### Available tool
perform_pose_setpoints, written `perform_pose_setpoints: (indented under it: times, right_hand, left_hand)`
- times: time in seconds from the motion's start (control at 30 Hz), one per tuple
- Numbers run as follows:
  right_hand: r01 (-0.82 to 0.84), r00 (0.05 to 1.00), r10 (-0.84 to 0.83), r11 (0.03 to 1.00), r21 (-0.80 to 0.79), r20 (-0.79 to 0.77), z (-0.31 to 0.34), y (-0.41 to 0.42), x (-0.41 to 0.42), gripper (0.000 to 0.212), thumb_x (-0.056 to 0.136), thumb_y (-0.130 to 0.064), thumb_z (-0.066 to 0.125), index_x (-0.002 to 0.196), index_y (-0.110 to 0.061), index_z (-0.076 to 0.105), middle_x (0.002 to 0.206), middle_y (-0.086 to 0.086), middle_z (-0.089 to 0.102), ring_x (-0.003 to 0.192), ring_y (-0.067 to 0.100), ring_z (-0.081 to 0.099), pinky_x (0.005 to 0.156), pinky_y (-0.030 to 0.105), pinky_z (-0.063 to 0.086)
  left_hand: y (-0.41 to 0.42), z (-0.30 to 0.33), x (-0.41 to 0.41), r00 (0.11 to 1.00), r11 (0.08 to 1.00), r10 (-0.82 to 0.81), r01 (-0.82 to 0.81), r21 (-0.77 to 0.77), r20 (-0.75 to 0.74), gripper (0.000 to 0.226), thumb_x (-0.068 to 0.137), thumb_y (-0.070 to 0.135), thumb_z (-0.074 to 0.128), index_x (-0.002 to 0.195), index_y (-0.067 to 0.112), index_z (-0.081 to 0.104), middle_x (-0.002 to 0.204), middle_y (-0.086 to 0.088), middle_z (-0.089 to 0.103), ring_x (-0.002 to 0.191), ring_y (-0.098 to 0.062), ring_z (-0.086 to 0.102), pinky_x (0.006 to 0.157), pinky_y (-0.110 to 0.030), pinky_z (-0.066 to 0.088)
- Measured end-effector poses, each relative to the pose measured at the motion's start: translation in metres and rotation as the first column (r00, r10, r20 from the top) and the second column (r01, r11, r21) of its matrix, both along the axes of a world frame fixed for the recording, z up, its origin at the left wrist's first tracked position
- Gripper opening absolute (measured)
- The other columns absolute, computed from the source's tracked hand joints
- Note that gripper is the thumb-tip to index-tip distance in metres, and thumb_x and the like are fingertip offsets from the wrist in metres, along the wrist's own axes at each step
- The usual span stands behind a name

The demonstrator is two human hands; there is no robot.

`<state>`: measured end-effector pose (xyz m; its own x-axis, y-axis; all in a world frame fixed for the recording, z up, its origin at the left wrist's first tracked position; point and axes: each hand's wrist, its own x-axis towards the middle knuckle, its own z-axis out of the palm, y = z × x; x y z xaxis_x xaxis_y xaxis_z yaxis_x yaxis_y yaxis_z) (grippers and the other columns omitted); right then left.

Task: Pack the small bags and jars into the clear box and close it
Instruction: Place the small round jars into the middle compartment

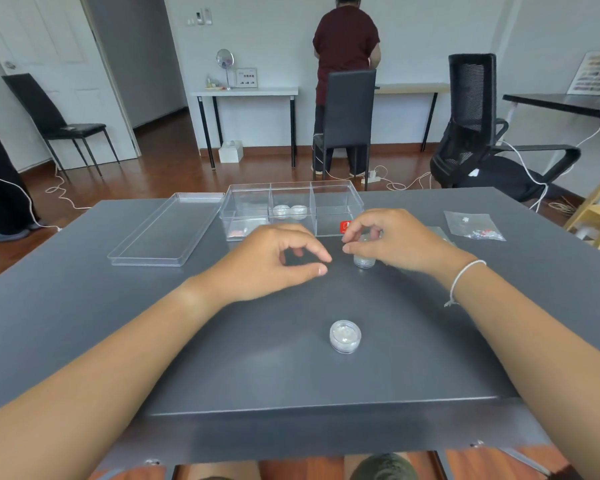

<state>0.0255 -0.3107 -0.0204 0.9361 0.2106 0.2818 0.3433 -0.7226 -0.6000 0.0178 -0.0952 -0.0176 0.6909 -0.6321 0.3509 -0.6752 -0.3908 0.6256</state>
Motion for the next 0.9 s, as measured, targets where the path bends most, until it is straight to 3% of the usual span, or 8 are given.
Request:
perform_pose_setpoints:
  times: [0.13, 0.23, 0.4, 0.6, 0.73, 0.9]
  right_hand:
    - [-0.024, 0.995, 0.018, 0.998, -0.065, -0.094, 0.000, -0.006, 0.002, 0.013, 0.070, -0.032, 0.074, 0.079, -0.032, 0.064, 0.083, -0.015, 0.057, 0.061, -0.018, 0.047, 0.061, 0.008, 0.034]
    - [-0.058, 0.981, 0.038, 0.993, -0.101, -0.189, 0.001, -0.011, 0.001, 0.020, 0.070, -0.035, 0.073, 0.086, -0.038, 0.061, 0.087, -0.017, 0.051, 0.063, -0.015, 0.046, 0.064, 0.016, 0.033]
    - [-0.076, 0.969, 0.039, 0.986, -0.145, -0.242, 0.002, -0.012, -0.002, 0.023, 0.076, -0.024, 0.065, 0.093, -0.038, 0.058, 0.087, -0.017, 0.049, 0.065, 0.000, 0.047, 0.062, 0.018, 0.034]
    - [-0.085, 0.964, 0.049, 0.988, -0.127, -0.260, 0.003, -0.008, -0.004, 0.022, 0.077, -0.021, 0.061, 0.092, -0.037, 0.059, 0.084, -0.018, 0.051, 0.065, 0.005, 0.047, 0.063, 0.020, 0.036]
    - [-0.087, 0.968, 0.061, 0.991, -0.097, -0.243, 0.002, -0.006, -0.007, 0.018, 0.077, -0.024, 0.062, 0.091, -0.035, 0.060, 0.084, -0.017, 0.054, 0.064, 0.008, 0.046, 0.066, 0.022, 0.040]
    - [-0.119, 0.977, 0.119, 0.993, 0.008, -0.176, 0.005, 0.003, -0.001, 0.015, 0.077, -0.025, 0.064, 0.085, -0.036, 0.061, 0.082, -0.017, 0.056, 0.068, 0.010, 0.044, 0.072, 0.025, 0.041]
  left_hand:
    - [-0.007, -0.002, -0.015, 0.988, 0.993, -0.116, 0.119, 0.015, -0.099, 0.018, 0.070, 0.032, 0.073, 0.087, 0.036, 0.069, 0.089, 0.015, 0.063, 0.081, -0.006, 0.053, 0.067, -0.027, 0.042]
    - [-0.009, -0.004, -0.024, 0.977, 0.979, -0.179, 0.188, 0.077, -0.114, 0.026, 0.066, 0.043, 0.071, 0.091, 0.038, 0.067, 0.091, 0.019, 0.062, 0.085, -0.009, 0.054, 0.068, -0.021, 0.040]
    - [-0.012, -0.008, -0.030, 0.973, 0.955, -0.220, 0.229, 0.186, -0.067, 0.031, 0.064, 0.039, 0.075, 0.094, 0.038, 0.066, 0.091, 0.017, 0.063, 0.089, -0.013, 0.051, 0.068, -0.016, 0.036]
    - [-0.012, -0.007, -0.031, 0.971, 0.958, -0.233, 0.240, 0.156, -0.063, 0.021, 0.066, 0.031, 0.075, 0.086, 0.029, 0.070, 0.081, 0.007, 0.067, 0.080, -0.012, 0.052, 0.067, -0.011, 0.036]
    - [-0.011, -0.007, -0.031, 0.976, 0.963, -0.212, 0.217, 0.159, -0.048, 0.020, 0.067, 0.029, 0.073, 0.086, 0.030, 0.069, 0.078, 0.008, 0.066, 0.079, -0.012, 0.053, 0.068, -0.016, 0.039]
    - [-0.003, -0.004, -0.025, 0.986, 0.973, -0.163, 0.156, 0.167, 0.030, 0.022, 0.067, 0.025, 0.070, 0.088, 0.031, 0.069, 0.079, 0.013, 0.064, 0.078, 0.000, 0.051, 0.066, -0.005, 0.034]
